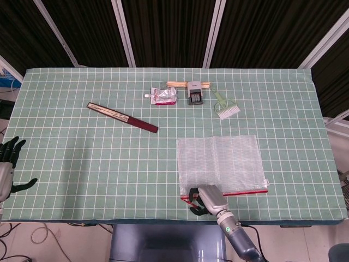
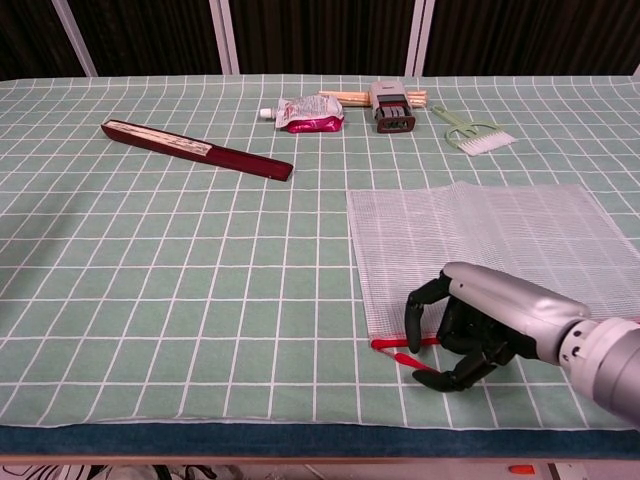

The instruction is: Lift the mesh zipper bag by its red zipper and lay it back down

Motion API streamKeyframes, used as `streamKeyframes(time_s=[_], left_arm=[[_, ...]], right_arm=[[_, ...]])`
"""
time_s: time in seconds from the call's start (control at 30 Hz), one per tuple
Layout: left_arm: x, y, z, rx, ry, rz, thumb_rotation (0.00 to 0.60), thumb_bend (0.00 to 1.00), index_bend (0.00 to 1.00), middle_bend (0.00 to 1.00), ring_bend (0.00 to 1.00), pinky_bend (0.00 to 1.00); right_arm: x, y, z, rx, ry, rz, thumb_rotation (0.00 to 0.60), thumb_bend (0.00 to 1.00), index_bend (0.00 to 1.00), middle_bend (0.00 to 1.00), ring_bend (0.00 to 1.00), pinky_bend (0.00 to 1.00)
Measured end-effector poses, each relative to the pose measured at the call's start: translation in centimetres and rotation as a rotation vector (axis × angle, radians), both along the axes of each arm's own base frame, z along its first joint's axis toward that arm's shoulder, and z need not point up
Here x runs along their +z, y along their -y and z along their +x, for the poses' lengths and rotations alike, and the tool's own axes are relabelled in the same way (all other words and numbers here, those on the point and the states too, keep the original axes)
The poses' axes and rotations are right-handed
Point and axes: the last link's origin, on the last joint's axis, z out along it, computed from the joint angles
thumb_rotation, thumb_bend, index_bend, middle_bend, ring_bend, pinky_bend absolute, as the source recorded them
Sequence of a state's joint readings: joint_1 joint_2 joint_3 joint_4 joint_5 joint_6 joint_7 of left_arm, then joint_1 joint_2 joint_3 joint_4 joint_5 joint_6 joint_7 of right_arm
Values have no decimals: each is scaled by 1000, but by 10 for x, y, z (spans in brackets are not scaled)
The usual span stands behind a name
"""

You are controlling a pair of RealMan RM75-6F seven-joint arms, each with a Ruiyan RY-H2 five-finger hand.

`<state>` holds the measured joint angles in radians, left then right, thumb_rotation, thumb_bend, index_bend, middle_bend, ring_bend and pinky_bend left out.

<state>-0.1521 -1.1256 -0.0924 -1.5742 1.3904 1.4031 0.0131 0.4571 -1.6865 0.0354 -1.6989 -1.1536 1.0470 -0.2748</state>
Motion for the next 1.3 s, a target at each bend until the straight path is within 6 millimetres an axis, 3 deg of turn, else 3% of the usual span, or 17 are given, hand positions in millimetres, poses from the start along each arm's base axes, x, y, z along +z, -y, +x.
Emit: streamKeyframes(time_s=[0.63, 0.97, 1.3], left_arm=[[0, 0, 0, 1, 1, -4, 600, 27, 0, 0, 0, 0], [0, 0, 0, 3, 1, -5, 600, 27, 0, 0, 0, 0], [0, 0, 0, 4, 5, -6, 600, 27, 0, 0, 0, 0]], right_arm=[[-6, 0, -8, -38, -24, -5, 600, 395, 571, 1000, 1000, 942], [-7, -1, -9, -42, -18, 2, 600, 501, 574, 1000, 1000, 942], [-5, -2, -10, -43, -16, -3, 600, 533, 617, 1000, 1000, 942]])
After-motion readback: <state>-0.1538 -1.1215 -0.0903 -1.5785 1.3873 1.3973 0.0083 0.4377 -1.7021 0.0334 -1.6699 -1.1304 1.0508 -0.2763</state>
